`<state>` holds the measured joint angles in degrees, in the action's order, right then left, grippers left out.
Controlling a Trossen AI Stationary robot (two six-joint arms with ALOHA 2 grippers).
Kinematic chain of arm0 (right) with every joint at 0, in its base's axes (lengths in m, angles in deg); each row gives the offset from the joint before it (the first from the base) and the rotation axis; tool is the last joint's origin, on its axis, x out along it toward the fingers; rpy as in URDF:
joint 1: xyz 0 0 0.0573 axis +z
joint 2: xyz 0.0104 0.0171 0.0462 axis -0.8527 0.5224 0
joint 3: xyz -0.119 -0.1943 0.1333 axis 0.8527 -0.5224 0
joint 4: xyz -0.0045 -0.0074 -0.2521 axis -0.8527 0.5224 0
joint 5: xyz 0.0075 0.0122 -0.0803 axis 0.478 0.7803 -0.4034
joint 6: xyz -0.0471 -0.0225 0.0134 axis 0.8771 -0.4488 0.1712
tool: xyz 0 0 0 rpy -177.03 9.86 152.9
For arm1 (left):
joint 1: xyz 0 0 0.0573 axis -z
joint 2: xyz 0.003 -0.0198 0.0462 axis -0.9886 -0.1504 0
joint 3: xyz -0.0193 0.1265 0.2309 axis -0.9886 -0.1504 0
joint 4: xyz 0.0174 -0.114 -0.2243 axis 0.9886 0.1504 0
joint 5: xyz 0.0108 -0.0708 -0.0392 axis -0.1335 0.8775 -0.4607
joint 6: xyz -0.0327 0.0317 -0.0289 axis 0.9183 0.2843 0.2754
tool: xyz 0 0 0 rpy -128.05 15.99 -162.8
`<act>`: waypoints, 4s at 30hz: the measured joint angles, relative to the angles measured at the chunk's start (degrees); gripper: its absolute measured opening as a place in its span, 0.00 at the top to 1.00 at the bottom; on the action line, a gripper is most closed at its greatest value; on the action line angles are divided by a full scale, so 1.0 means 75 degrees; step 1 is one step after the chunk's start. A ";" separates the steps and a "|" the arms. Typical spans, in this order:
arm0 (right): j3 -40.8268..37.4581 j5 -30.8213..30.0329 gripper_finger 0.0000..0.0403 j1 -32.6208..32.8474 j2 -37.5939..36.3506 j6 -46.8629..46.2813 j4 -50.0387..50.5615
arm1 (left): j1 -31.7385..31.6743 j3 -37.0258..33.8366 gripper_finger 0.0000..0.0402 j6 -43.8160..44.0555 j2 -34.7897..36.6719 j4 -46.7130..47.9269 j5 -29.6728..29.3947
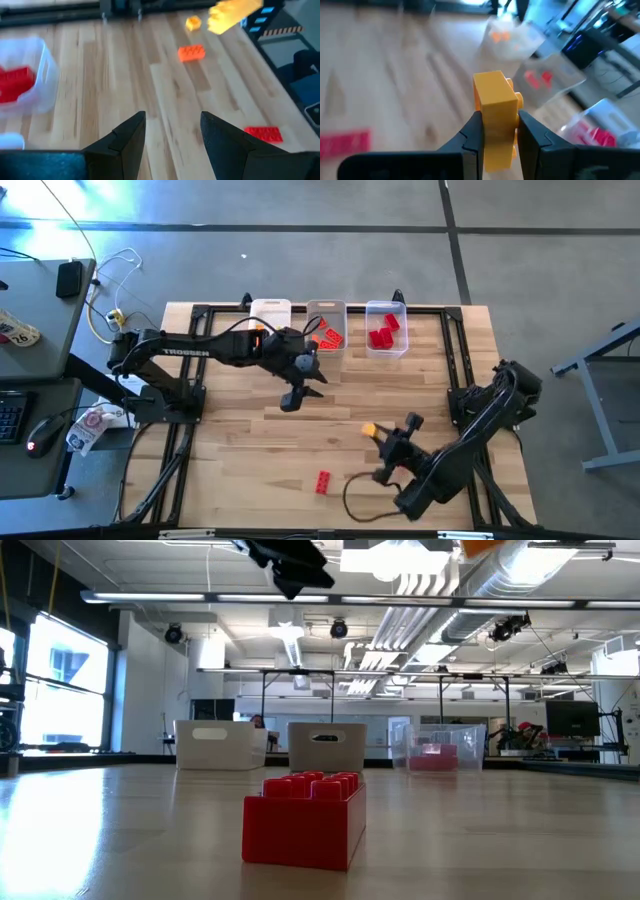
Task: Sort & place blocks by color
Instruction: Put the yellow game piece into the white bin
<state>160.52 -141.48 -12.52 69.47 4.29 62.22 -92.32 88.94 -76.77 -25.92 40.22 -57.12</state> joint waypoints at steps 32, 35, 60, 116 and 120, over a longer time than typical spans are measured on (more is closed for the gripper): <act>0.0000 0.0320 0.87 -0.1754 -0.1762 0.5715 -0.4371 | 0.0693 0.0000 0.56 0.0401 0.0000 -0.2741 0.0003; 0.0000 0.0742 0.87 -0.1925 -0.1762 0.5926 -0.4640 | 0.0739 0.0000 0.56 0.0576 0.0000 -0.2899 0.0005; 0.0000 0.1716 0.79 -0.2664 -0.1785 0.6333 -0.5597 | 0.0726 0.0000 0.83 0.0793 0.0012 -0.3067 -0.0093; -0.2716 0.5959 0.56 -0.1865 -0.1756 -0.1528 -0.2349 | -0.4695 -0.1212 0.82 0.2135 -0.0003 0.1727 -0.2693; -0.2716 0.5960 0.56 -0.1536 -0.1756 -0.2538 -0.2343 | -0.4933 -0.1224 0.82 0.2147 -0.0169 0.1723 -0.2684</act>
<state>140.15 -96.78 -24.04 56.30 -14.74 44.65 -129.32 79.76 -60.66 -27.19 53.15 -77.25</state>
